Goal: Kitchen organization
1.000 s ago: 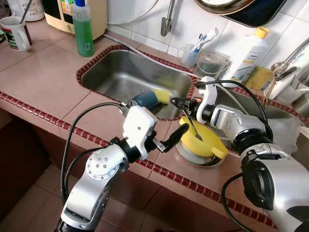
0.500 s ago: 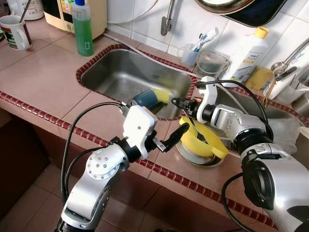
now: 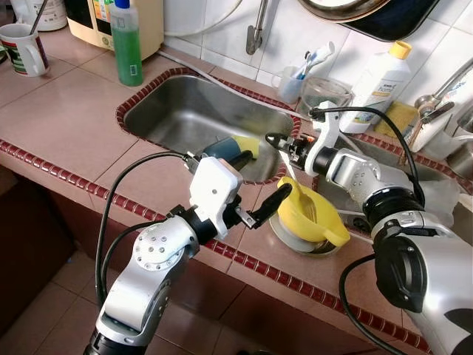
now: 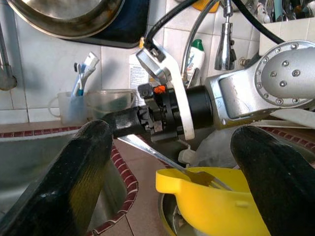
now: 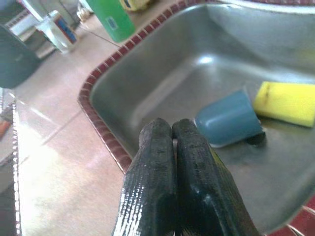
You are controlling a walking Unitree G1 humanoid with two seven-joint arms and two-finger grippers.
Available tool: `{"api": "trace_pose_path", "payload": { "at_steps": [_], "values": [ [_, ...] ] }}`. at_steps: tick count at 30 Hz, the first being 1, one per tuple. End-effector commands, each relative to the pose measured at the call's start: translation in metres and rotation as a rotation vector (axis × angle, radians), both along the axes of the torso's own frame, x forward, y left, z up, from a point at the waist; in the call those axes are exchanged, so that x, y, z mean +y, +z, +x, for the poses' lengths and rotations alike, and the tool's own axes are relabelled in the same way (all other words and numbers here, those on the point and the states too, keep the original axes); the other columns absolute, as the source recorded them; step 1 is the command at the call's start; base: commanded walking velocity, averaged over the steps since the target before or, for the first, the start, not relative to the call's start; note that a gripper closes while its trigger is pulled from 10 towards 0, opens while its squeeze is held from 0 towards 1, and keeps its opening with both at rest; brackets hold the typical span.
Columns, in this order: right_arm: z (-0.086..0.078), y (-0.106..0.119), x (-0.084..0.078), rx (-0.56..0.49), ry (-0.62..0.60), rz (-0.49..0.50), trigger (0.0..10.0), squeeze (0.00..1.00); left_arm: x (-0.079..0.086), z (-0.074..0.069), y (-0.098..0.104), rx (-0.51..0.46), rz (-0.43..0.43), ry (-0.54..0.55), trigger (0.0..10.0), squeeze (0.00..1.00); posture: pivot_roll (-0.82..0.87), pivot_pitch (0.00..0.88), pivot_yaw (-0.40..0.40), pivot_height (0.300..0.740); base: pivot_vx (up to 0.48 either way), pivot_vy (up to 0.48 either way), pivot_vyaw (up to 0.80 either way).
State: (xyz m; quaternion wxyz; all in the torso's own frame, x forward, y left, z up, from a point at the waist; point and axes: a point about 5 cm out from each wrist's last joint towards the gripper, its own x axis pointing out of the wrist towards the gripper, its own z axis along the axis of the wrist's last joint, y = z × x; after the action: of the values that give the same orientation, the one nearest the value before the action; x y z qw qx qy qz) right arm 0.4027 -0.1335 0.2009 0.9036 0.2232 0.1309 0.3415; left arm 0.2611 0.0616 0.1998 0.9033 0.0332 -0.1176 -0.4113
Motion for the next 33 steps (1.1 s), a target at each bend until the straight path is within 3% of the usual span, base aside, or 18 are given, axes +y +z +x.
{"api": "trace_pose_path", "payload": {
  "at_steps": [1,8,9,11,12,17,20,23,26,33],
  "values": [
    [0.003,0.018,-0.007,-0.050,-0.012,0.014,0.0,0.00,-0.004,0.000,0.002,-0.013,0.002,-0.021,10.0,0.00,0.04,0.104,-0.178,0.740,0.000,0.000,0.00],
    [0.004,0.028,-0.008,-0.081,-0.013,0.034,0.0,0.00,-0.004,0.005,0.003,-0.018,0.004,-0.020,10.0,0.00,0.05,0.092,-0.178,0.740,0.000,0.000,0.00],
    [0.005,0.038,-0.012,-0.114,-0.021,0.045,0.8,0.00,-0.001,0.011,0.004,-0.014,-0.007,-0.001,10.0,0.00,0.05,0.077,-0.173,0.740,0.000,0.000,0.00],
    [0.005,0.041,-0.013,-0.126,-0.024,0.052,0.8,0.00,0.001,0.013,0.005,-0.010,-0.015,0.008,10.0,0.00,0.05,0.075,-0.171,0.740,0.000,0.000,0.00],
    [0.006,0.052,-0.015,-0.163,-0.030,0.056,10.0,0.00,0.006,0.020,0.007,-0.004,-0.037,0.036,10.0,0.00,0.05,0.058,-0.162,0.740,0.000,0.000,0.00],
    [0.006,0.070,-0.021,-0.232,-0.048,0.070,10.0,0.00,0.018,0.036,0.013,0.002,-0.066,0.089,10.0,0.00,0.05,0.040,-0.151,0.740,0.000,0.000,0.00],
    [0.003,0.094,-0.026,-0.356,-0.083,0.061,10.0,0.00,0.036,0.058,0.025,-0.017,-0.096,0.179,10.0,0.00,0.06,0.008,-0.137,0.740,0.000,0.000,0.00],
    [0.001,0.105,-0.031,-0.454,-0.139,0.026,10.0,0.00,0.049,0.071,0.032,-0.026,-0.095,0.248,10.0,0.00,0.06,0.000,-0.131,0.740,0.000,0.000,0.00],
    [0.000,0.108,-0.033,-0.486,-0.166,0.015,10.0,0.00,0.057,0.078,0.034,-0.024,-0.091,0.299,10.0,0.00,0.06,0.000,-0.127,0.740,0.000,0.000,0.00],
    [-0.014,0.112,-0.045,-0.701,-0.378,-0.155,10.0,0.00,0.076,0.092,0.037,-0.008,-0.101,0.404,10.0,0.00,0.07,0.000,-0.099,0.740,0.000,0.000,0.00]
  ]
}}
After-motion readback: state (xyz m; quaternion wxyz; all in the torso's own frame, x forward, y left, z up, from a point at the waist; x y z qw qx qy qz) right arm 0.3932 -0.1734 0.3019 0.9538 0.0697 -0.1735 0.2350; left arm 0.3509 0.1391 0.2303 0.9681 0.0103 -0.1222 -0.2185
